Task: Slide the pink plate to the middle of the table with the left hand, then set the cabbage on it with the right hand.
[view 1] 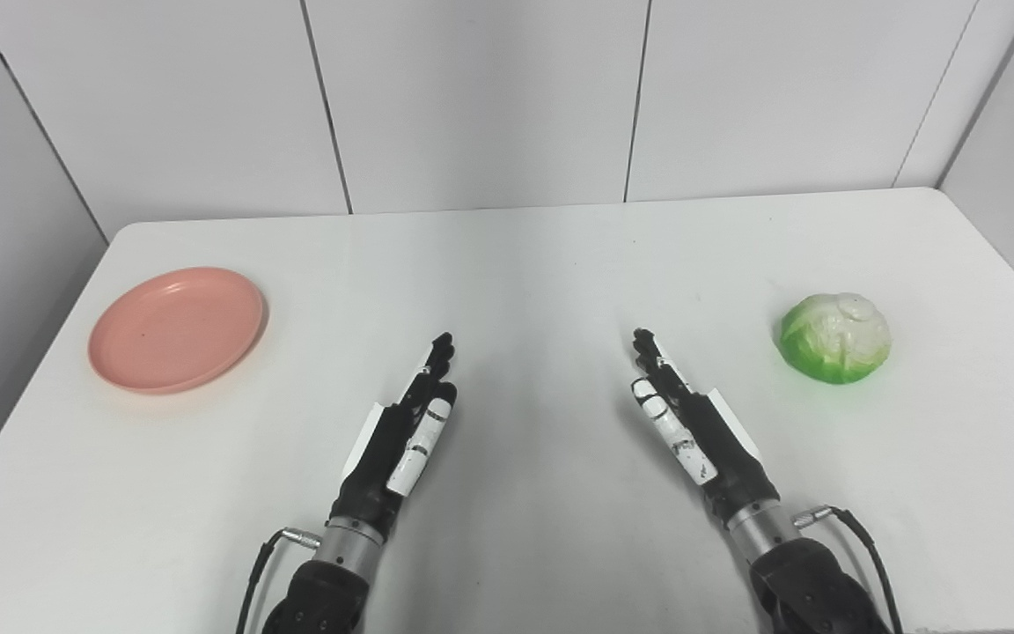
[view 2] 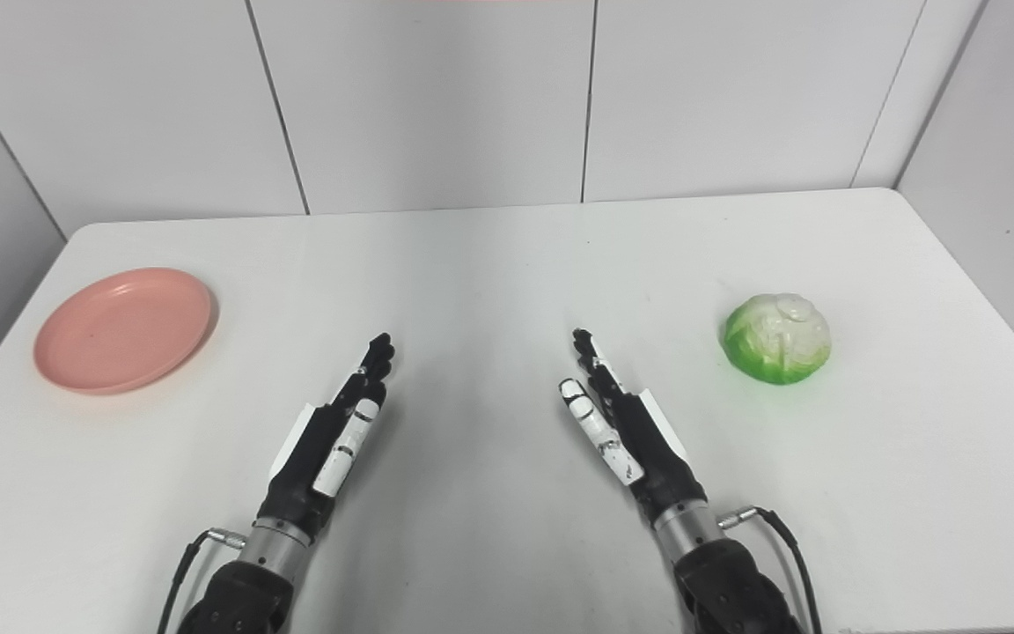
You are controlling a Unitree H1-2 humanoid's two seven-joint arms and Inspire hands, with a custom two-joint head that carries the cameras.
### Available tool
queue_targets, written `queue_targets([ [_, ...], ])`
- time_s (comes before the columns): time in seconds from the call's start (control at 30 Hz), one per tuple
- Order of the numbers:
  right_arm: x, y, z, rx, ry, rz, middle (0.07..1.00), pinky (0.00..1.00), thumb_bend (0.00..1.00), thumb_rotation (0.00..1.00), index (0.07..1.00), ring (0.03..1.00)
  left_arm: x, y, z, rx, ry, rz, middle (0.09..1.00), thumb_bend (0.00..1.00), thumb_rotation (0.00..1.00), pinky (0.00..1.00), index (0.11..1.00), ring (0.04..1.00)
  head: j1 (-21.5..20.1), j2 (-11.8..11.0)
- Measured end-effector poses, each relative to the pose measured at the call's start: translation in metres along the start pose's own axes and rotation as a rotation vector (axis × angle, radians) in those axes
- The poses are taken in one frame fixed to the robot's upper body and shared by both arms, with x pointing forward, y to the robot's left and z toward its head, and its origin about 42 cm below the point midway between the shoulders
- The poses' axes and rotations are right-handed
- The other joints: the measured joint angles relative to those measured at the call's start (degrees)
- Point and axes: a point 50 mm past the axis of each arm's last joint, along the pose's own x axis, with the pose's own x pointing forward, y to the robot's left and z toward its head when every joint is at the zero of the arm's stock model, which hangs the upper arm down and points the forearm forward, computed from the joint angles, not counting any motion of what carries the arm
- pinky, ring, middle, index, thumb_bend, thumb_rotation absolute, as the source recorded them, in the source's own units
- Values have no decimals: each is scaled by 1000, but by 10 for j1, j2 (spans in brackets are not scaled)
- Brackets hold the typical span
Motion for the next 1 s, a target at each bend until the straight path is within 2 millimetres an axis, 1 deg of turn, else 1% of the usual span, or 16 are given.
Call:
queue_targets([
  [0.23, 0, -2, -1, 44, 5, 8, 1000, 1000, 346, 1000, 1000, 1000, 0, 1, -1, -9, 0, 12, 1000, 470, 1000, 978, 1000, 1000, 2, 0],
  [0.4, 0, -3, -1, 46, 12, 13, 1000, 1000, 341, 1000, 1000, 1000, 0, 1, -1, -9, 0, 13, 1000, 465, 1000, 971, 1000, 1000, 3, -2],
  [0.53, 0, -3, -1, 44, 13, 14, 1000, 1000, 358, 1000, 1000, 1000, 1, 1, -1, -9, 0, 15, 1000, 468, 1000, 976, 1000, 1000, 4, -3],
  [0.63, 0, -3, -1, 40, 13, 13, 1000, 1000, 360, 1000, 1000, 1000, 1, 1, -1, -8, 0, 14, 1000, 475, 1000, 981, 1000, 1000, 15, -4],
  [0.7, 0, -5, -1, 38, 15, 12, 1000, 1000, 349, 1000, 1000, 1000, 2, 0, -1, -9, 0, 12, 1000, 494, 1000, 989, 1000, 1000, 53, -11],
  [0.73, -1, -6, -2, 35, 16, 11, 1000, 1000, 344, 1000, 1000, 1000, 3, -1, -2, -10, 1, 11, 1000, 503, 1000, 994, 1000, 1000, 56, -13],
  [0.77, -1, -7, -2, 33, 18, 10, 1000, 1000, 331, 1000, 1000, 1000, 4, -1, -3, -11, 0, 11, 1000, 514, 1000, 998, 1000, 1000, 85, -20],
  [0.8, -1, -8, -3, 32, 19, 10, 1000, 1000, 326, 1000, 1000, 1000, 4, -2, -3, -10, -1, 13, 1000, 518, 1000, 999, 1000, 1000, 85, -20],
  [0.83, -2, -9, -3, 32, 20, 11, 1000, 1000, 313, 1000, 1000, 1000, 5, -2, -3, -6, -2, 14, 1000, 527, 1000, 1000, 1000, 1000, 116, -31],
  [0.9, -3, -12, -4, 36, 20, 11, 1000, 1000, 296, 1000, 1000, 1000, 6, -4, -3, 9, -1, 15, 1000, 541, 1000, 1000, 1000, 1000, 116, -31],
  [0.93, -3, -14, -4, 45, 20, 15, 1000, 1000, 290, 1000, 1000, 1000, 6, -5, -3, 23, -1, 15, 1000, 546, 1000, 1000, 1000, 1000, 144, -40],
  [0.97, -3, -16, -4, 50, 19, 18, 1000, 1000, 285, 1000, 1000, 1000, 7, -6, -2, 31, 0, 14, 1000, 549, 1000, 1000, 1000, 1000, 148, -42],
  [1.0, -4, -17, -5, 55, 18, 20, 1000, 1000, 282, 1000, 1000, 1000, 8, -8, -2, 45, 6, 11, 1000, 551, 1000, 1000, 1000, 1000, 175, -53],
])
